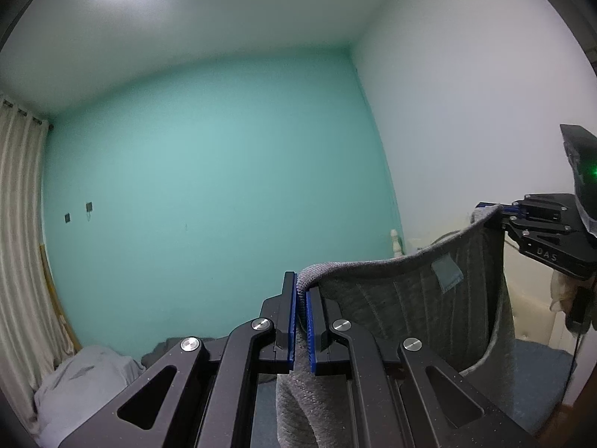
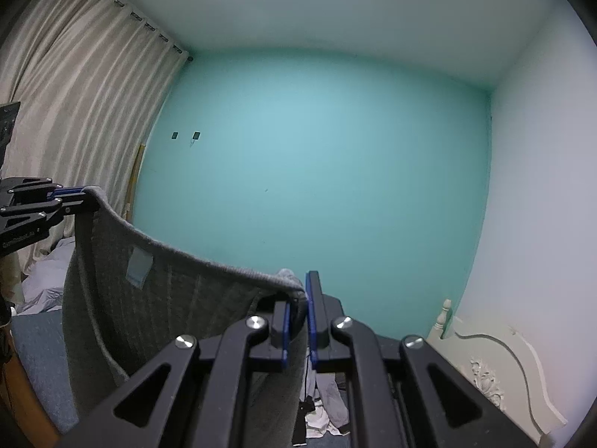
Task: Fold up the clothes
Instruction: 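Raise the sweatshirt high with both grippers, holding it stretched open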
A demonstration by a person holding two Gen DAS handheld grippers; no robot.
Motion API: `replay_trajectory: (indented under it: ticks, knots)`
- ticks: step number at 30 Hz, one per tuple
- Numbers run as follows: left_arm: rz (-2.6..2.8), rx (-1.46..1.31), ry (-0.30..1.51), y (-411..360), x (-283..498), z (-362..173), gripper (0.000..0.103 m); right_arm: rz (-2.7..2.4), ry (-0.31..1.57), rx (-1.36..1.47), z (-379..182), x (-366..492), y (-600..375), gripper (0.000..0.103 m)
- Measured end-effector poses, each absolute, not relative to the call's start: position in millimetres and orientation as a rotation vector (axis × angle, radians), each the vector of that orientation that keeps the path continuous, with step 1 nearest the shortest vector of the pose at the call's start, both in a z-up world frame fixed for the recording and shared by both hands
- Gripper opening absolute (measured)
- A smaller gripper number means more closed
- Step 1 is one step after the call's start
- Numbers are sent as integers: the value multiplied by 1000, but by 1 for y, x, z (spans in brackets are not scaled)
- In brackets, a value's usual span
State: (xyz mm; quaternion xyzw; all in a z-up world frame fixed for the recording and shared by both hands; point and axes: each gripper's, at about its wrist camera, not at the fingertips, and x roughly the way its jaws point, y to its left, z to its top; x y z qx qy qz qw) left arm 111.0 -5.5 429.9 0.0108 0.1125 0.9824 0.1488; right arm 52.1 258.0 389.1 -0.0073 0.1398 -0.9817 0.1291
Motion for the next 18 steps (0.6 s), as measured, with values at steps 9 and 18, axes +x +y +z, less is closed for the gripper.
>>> replay_trajectory:
  ticks: [9, 18]
  knots:
    - [2797, -280, 388, 24, 49, 353, 4, -2845, 389, 301, 311, -51, 256, 7]
    - [2718, -744, 334, 34, -85, 181, 4, -2775, 383, 736, 119, -195, 255, 7]
